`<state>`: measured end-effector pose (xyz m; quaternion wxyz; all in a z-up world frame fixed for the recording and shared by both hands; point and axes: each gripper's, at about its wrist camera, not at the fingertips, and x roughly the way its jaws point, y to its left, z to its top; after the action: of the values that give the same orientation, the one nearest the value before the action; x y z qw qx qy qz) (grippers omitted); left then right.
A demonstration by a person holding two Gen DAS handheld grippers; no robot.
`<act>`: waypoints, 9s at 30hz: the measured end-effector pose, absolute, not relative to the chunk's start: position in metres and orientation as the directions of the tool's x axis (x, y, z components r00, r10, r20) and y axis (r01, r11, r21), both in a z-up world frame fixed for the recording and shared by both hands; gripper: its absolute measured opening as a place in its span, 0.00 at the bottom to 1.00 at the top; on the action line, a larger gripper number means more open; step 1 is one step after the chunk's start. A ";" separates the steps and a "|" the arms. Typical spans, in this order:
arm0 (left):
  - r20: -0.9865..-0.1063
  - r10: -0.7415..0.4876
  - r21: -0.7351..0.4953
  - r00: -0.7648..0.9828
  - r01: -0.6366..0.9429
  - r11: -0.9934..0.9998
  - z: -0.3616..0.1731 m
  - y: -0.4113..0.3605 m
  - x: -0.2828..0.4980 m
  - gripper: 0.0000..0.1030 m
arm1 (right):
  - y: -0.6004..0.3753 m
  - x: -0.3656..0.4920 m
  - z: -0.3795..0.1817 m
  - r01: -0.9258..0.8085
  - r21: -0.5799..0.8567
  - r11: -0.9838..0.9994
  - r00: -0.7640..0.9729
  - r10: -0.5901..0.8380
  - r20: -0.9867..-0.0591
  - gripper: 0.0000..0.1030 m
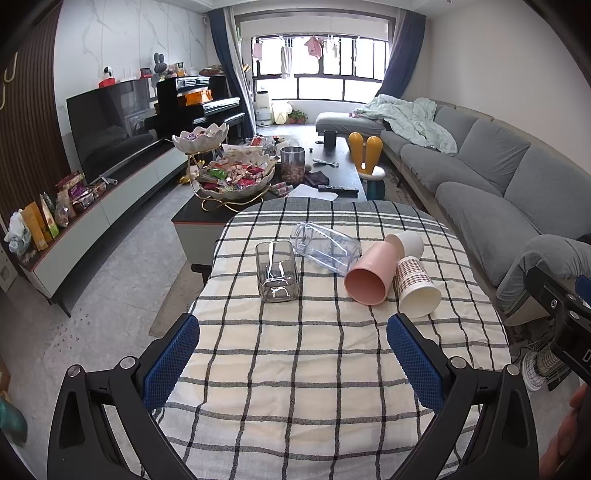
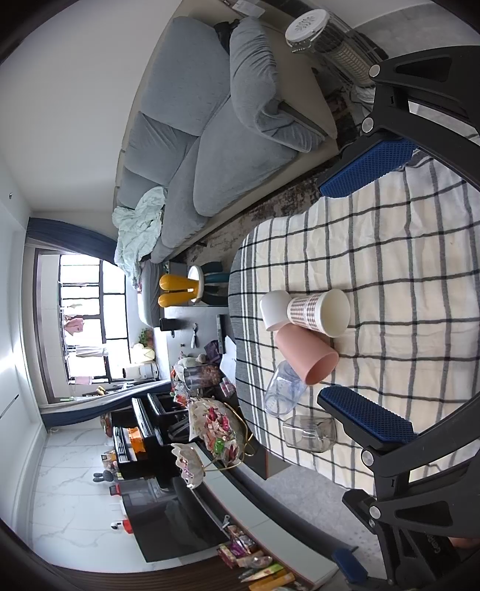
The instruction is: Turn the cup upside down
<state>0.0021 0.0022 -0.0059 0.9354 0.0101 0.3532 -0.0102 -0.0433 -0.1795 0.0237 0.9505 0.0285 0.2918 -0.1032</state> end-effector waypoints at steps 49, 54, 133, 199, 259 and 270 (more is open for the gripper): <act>-0.687 0.141 0.018 0.713 -0.178 0.984 -0.011 0.039 0.045 1.00 | -0.141 0.055 0.032 -0.003 -0.055 0.998 0.767 -0.033 -0.641 1.00; -0.703 0.166 0.003 0.692 -0.231 0.973 -0.014 0.051 0.070 1.00 | -0.121 0.097 0.029 -0.093 -0.084 0.992 0.734 0.011 -0.679 1.00; -0.787 -0.047 -0.017 0.615 0.055 0.998 -0.041 0.082 0.089 1.00 | -0.107 0.132 -0.085 0.144 0.371 0.917 0.222 0.336 -0.915 0.72; -0.603 -0.087 -0.019 0.793 0.095 0.995 -0.114 -0.026 0.034 1.00 | -0.222 -0.003 -0.061 0.259 0.069 0.963 0.701 -0.138 -0.700 0.90; -0.968 -0.118 -0.034 0.223 0.349 0.936 -0.096 -0.054 0.104 0.70 | -0.233 0.019 -0.053 0.358 0.371 0.857 0.569 0.115 -0.814 0.90; -0.979 0.030 -0.066 -0.202 0.450 0.891 -0.097 -0.089 0.143 0.70 | -0.254 0.045 -0.060 0.464 0.554 0.691 0.508 0.305 -0.805 0.90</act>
<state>0.1433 -0.0887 -0.0970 0.6113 0.1588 0.7561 -0.1717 0.0451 -0.2544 -0.0604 0.7760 0.3897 0.4933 -0.0511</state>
